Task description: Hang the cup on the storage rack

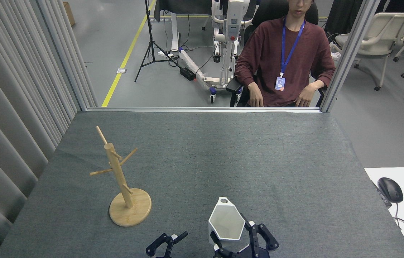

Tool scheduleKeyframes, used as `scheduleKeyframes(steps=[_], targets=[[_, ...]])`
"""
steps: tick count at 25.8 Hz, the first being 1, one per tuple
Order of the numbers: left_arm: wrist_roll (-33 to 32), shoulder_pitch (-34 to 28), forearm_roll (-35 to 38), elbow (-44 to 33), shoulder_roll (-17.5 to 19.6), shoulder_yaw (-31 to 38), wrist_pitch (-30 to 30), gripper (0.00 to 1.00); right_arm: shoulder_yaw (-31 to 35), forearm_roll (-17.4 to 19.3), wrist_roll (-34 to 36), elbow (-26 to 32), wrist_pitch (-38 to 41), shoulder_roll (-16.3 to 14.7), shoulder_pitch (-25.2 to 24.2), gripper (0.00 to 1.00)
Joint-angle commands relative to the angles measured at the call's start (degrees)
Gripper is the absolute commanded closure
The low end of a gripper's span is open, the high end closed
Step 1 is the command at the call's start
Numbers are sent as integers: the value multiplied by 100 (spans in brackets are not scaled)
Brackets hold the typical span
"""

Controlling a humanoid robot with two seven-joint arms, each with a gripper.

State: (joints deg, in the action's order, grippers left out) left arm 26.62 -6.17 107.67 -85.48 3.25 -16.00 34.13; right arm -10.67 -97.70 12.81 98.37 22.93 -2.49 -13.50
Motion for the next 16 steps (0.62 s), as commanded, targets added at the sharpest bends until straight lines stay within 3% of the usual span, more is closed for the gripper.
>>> scheduleKeyframes(steps=[1, 6, 16], targets=[[-16, 19, 0, -39, -9, -9, 41, 0, -322, -223, 37, -73, -184, 46, -13, 39], [-192, 168, -9, -110, -18, -9, 287, 0, -612, -460, 160, -205, -342, 152, -13, 39], [-210, 265, -9, -66, -79, -17, 410, 0, -788, -557, 169, -257, -360, 257, -4, 39]])
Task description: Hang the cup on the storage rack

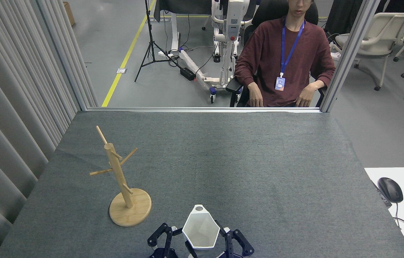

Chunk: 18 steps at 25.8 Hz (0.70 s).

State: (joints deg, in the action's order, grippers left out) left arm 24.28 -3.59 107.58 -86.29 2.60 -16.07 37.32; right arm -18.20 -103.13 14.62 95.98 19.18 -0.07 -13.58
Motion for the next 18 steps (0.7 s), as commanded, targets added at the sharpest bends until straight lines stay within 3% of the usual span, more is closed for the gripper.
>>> scheduleKeyframes(steps=[1, 18], targets=[[24, 8, 0, 16, -14, -10, 91, 0, -43, -14, -12, -18, 25, 24, 4, 39], [24, 17, 0, 25, 4, -2, 91, 0, -140, -23, 41, 62, 16, 24, -66, 38]])
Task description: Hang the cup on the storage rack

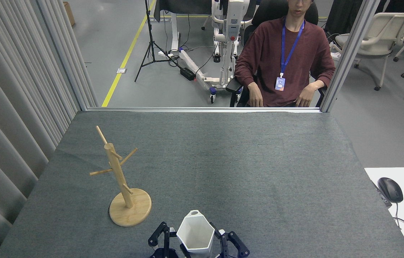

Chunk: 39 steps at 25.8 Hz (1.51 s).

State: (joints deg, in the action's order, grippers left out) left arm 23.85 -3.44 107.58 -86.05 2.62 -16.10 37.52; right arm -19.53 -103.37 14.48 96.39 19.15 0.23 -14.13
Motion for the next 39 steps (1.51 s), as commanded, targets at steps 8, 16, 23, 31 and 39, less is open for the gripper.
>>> scheduleKeyframes(steps=[8, 16, 23, 31, 39], targets=[[68, 1, -17, 1, 1, 10, 71, 0, 10, 1, 64, 12, 18, -67, 7, 38], [68, -17, -44, -61, 45, 10, 80, 0, 792, 80, 213, -155, 53, -313, 288, 38], [68, -17, -44, -52, 45, 10, 80, 0, 898, 212, 222, -76, 124, -304, 280, 38], [68, -17, -44, -52, 45, 10, 194, 0, 432, 168, 222, 126, 115, -260, 245, 38], [68, -8, -53, -34, 45, 10, 203, 0, 151, 151, 222, 170, 106, -269, 130, 38]])
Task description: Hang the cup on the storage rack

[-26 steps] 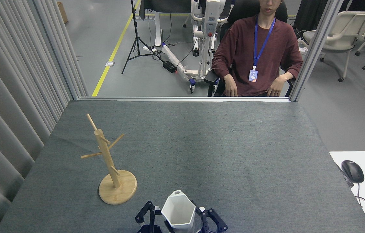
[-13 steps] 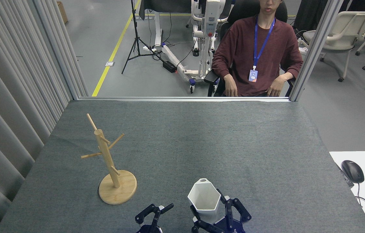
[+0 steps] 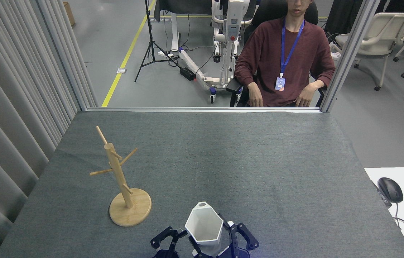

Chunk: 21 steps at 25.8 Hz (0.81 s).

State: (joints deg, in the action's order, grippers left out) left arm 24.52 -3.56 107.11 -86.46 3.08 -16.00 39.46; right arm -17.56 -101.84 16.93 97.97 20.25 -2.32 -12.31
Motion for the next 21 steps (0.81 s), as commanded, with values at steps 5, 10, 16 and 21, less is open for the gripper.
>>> scheduleKeyframes(steps=[5, 10, 16, 21], targets=[[-8, 74, 3, 24, -26, 0, 62, 0, -213, -38, -23, 12, -4, -23, -148, 38], [-8, 127, -15, 6, -35, 0, 88, 0, -310, -266, 29, 3, -13, 30, -192, 38], [0, 118, -15, -12, -26, 0, 88, 1, -362, -275, 29, 3, -30, 21, -184, 37], [0, 127, -15, -55, -26, 0, 106, 4, -362, -266, 38, -15, -39, -5, -166, 37]])
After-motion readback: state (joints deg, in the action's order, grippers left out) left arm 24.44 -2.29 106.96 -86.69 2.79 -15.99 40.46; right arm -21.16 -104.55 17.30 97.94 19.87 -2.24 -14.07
